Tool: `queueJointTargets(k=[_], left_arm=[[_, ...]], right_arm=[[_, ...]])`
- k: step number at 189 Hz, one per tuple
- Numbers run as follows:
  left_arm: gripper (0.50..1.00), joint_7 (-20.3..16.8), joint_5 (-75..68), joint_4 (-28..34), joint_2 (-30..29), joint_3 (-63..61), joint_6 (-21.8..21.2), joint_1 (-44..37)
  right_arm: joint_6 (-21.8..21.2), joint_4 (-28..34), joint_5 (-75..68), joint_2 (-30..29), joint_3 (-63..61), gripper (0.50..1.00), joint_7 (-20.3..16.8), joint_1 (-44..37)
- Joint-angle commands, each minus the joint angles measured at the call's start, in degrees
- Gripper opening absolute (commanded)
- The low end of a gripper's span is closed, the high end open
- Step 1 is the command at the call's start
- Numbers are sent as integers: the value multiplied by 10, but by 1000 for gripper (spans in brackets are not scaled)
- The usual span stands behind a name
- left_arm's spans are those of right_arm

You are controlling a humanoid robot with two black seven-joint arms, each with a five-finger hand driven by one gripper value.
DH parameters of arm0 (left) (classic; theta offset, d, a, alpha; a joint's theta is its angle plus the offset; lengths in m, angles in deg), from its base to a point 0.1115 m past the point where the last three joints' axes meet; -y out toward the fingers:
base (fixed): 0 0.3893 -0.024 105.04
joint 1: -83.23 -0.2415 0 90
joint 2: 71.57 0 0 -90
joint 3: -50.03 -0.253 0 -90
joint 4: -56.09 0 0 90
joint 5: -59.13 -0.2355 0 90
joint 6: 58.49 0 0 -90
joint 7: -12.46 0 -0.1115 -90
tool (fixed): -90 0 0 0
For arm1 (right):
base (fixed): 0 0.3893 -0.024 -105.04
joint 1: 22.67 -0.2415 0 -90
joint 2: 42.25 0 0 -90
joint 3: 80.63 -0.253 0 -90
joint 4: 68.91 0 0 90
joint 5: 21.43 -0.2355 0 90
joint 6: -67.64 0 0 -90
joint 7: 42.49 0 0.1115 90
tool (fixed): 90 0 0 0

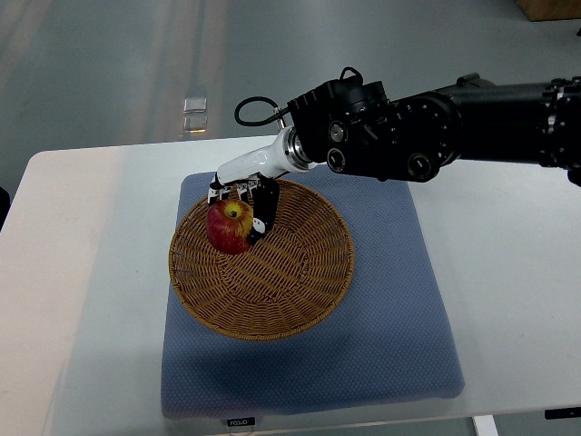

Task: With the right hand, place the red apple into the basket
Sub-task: 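Carry the apple over the wicker basket and lower it inside, then open the right hand to release the apple and withdraw upward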

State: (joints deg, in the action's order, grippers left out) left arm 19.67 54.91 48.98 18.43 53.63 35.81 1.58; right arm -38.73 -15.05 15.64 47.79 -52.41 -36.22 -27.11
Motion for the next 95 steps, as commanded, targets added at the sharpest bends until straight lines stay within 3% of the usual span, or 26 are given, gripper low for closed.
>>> queueJointTargets(k=[1, 66, 83, 93, 94, 95], left_arm=[[1000, 0, 0, 0, 0, 0, 0, -1], [1000, 1, 0, 0, 0, -1, 0, -2], [1000, 1, 0, 0, 0, -1, 0, -2], [1000, 1, 0, 0, 0, -1, 0, -2], [1000, 1, 0, 1, 0, -1, 0, -2], [1000, 1, 0, 1, 0, -1, 0, -2]], right_arm=[[8, -10, 5, 0, 2, 552, 0, 25], [10, -21, 26, 0, 3, 578, 2, 61], [9, -32, 26, 0, 2, 656, 3, 74], [9, -32, 26, 0, 2, 656, 3, 74], [9, -35, 26, 0, 2, 706, 3, 78], [9, -35, 26, 0, 2, 707, 3, 78]])
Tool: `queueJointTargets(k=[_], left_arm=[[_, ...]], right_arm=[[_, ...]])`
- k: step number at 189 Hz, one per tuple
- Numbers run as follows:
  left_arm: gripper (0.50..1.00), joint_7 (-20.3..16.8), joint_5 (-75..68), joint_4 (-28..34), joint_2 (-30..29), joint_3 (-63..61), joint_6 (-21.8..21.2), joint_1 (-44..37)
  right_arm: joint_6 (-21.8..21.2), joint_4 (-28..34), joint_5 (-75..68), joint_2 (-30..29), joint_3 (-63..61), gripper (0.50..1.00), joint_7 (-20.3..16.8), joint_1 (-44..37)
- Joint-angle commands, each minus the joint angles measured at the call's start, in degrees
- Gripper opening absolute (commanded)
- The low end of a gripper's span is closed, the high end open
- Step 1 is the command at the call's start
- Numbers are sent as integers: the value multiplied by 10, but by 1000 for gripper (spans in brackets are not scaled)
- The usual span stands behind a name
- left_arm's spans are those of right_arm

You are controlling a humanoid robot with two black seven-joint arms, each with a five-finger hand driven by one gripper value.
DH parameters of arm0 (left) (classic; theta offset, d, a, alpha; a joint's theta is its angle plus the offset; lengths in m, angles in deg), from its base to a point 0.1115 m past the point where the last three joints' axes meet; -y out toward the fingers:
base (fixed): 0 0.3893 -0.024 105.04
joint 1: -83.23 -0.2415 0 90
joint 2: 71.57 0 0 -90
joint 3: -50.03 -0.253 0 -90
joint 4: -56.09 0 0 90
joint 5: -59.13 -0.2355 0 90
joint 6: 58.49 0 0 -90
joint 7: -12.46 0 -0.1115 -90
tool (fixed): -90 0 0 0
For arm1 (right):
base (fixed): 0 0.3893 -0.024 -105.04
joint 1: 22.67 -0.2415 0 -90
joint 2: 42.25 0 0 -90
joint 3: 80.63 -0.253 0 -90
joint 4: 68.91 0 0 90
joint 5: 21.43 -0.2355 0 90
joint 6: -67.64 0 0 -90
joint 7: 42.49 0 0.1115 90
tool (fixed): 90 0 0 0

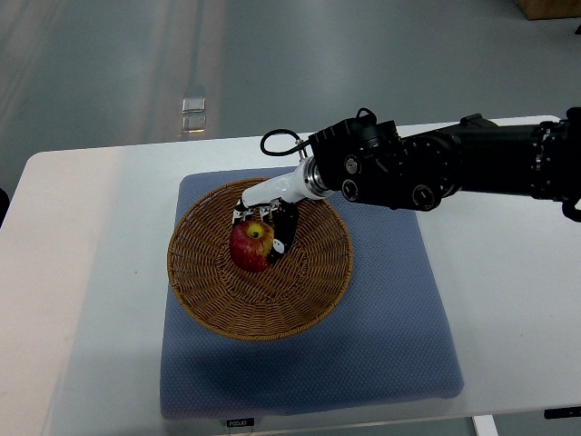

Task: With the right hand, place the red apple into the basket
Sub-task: 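Open the right hand to release the apple and withdraw upward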

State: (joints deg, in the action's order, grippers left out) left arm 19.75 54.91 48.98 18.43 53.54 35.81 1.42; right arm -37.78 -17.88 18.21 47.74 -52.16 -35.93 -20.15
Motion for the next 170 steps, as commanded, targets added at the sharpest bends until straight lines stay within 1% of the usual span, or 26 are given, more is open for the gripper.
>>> queueJointTargets(k=[1, 4, 9, 15, 20, 21, 24, 25, 26, 27, 29, 39, 40, 46, 60, 77, 99, 108, 127, 136, 137, 144, 155, 165, 166, 170], left_arm=[[1000, 0, 0, 1, 0, 0, 0, 0], [1000, 0, 0, 0, 0, 0, 0, 0], [1000, 0, 0, 1, 0, 0, 0, 0], [1000, 0, 0, 1, 0, 0, 0, 0], [1000, 0, 0, 0, 0, 0, 0, 1], [1000, 0, 0, 0, 0, 0, 0, 0], [1000, 0, 0, 1, 0, 0, 0, 0], [1000, 0, 0, 1, 0, 0, 0, 0], [1000, 0, 0, 1, 0, 0, 0, 0], [1000, 0, 0, 0, 0, 0, 0, 0], [1000, 0, 0, 0, 0, -1, 0, 0], [1000, 0, 0, 0, 0, -1, 0, 0], [1000, 0, 0, 0, 0, -1, 0, 0], [1000, 0, 0, 1, 0, -1, 0, 1], [1000, 0, 0, 0, 0, -1, 0, 0], [1000, 0, 0, 0, 0, -1, 0, 1], [1000, 0, 0, 0, 0, -1, 0, 1], [1000, 0, 0, 0, 0, -1, 0, 1], [1000, 0, 0, 0, 0, -1, 0, 1], [1000, 0, 0, 0, 0, -1, 0, 1], [1000, 0, 0, 0, 0, -1, 0, 1], [1000, 0, 0, -2, 0, -1, 0, 1], [1000, 0, 0, -4, 0, -1, 0, 1], [1000, 0, 0, -4, 0, -1, 0, 1], [1000, 0, 0, -5, 0, -2, 0, 1], [1000, 0, 0, -5, 0, -2, 0, 1]], right_arm=[[-1, -7, 0, 0, -1, 717, 0, 8], [-1, -7, 0, 0, -1, 727, 0, 8], [-1, -7, -1, 0, -1, 764, 0, 8], [-1, -7, -1, 0, -1, 795, 0, 9], [-1, -7, -1, 0, -2, 811, 0, 9], [-1, -7, -2, 0, -2, 827, 0, 9], [-2, -7, -2, 0, -3, 842, 0, 9], [-2, -7, -3, 0, -3, 860, 0, 9], [-2, -7, -3, 0, -3, 860, 0, 9], [-3, -7, -4, 0, -3, 874, 0, 8], [-4, -7, -4, 0, -3, 885, 0, 8], [-4, -7, -4, 0, -3, 885, 0, 8], [-7, -7, -5, 0, -4, 899, 0, 7], [-8, -7, -8, 0, -4, 913, 0, 6], [-8, -7, -11, 0, -5, 917, 0, 5], [-23, -7, -13, 0, -24, 921, 0, -5], [-70, -7, -26, 0, -94, 921, -1, -39], [-82, -9, -48, 25, -124, 921, -1, -43], [-82, -32, -100, 81, -178, 921, -1, -35], [-82, -32, -100, 81, -178, 921, -1, -35], [-80, -59, -134, 105, -214, 921, 0, -18], [-75, -81, -161, 115, -242, 921, 0, 6], [-61, -124, -230, 120, -314, 921, 1, 71], [-61, -124, -230, 120, -315, 921, 1, 71], [-47, -151, -292, 115, -397, 921, 1, 125], [-42, -160, -317, 113, -436, 921, 0, 149]])
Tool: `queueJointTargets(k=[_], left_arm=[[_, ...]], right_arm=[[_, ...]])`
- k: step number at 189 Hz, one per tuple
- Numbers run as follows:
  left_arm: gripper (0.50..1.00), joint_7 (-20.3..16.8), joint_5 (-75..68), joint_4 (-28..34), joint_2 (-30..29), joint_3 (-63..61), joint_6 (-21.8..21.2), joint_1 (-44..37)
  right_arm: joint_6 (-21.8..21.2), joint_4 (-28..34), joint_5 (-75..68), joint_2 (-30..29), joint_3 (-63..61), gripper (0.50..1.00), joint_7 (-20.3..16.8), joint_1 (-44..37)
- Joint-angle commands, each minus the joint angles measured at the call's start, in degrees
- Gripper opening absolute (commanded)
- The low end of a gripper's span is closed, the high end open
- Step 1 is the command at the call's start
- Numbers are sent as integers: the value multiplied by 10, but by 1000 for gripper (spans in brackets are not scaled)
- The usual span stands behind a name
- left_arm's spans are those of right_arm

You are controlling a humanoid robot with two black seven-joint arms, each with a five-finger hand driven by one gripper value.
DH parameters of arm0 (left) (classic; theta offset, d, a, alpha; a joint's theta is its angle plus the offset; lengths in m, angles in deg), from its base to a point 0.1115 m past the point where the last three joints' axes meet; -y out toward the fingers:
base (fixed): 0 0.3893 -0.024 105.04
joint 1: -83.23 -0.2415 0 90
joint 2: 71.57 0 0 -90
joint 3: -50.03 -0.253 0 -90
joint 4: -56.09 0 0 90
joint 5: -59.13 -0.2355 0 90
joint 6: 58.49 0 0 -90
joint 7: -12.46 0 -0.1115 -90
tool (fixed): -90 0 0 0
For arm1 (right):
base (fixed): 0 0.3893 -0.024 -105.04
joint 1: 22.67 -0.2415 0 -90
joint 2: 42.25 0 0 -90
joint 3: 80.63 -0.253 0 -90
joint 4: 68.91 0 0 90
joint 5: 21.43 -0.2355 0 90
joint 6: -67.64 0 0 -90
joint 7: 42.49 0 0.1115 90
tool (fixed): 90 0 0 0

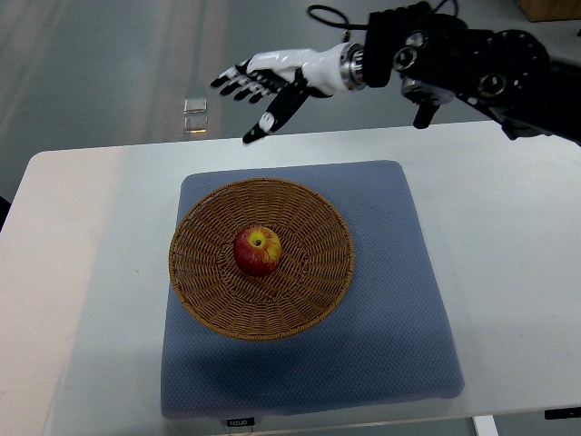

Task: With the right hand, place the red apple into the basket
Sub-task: 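Open the right hand to release the apple and withdraw upward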

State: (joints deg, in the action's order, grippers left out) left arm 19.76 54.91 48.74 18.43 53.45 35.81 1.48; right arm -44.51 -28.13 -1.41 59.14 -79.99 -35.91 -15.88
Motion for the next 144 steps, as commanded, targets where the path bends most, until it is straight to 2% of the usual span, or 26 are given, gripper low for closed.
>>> queueJointTargets(k=[1, 17, 35, 57, 85, 144], left_arm=[[1000, 0, 0, -3, 0, -1, 0, 0], [1000, 0, 0, -4, 0, -1, 0, 0], [1000, 0, 0, -4, 0, -1, 0, 0], [1000, 1, 0, -4, 0, -1, 0, 0], [1000, 3, 0, -4, 0, -1, 0, 0], [1000, 3, 0, -5, 0, -2, 0, 0]], right_arm=[[25, -57, -121, -1, -158, 921, 0, 106], [45, -69, -189, -7, -300, 921, 1, 211], [51, -70, -203, -26, -397, 921, 10, 270], [51, -85, -204, -68, -470, 924, 40, 323], [51, -96, -206, -80, -485, 924, 75, 349], [51, -117, -205, -94, -484, 924, 76, 361]])
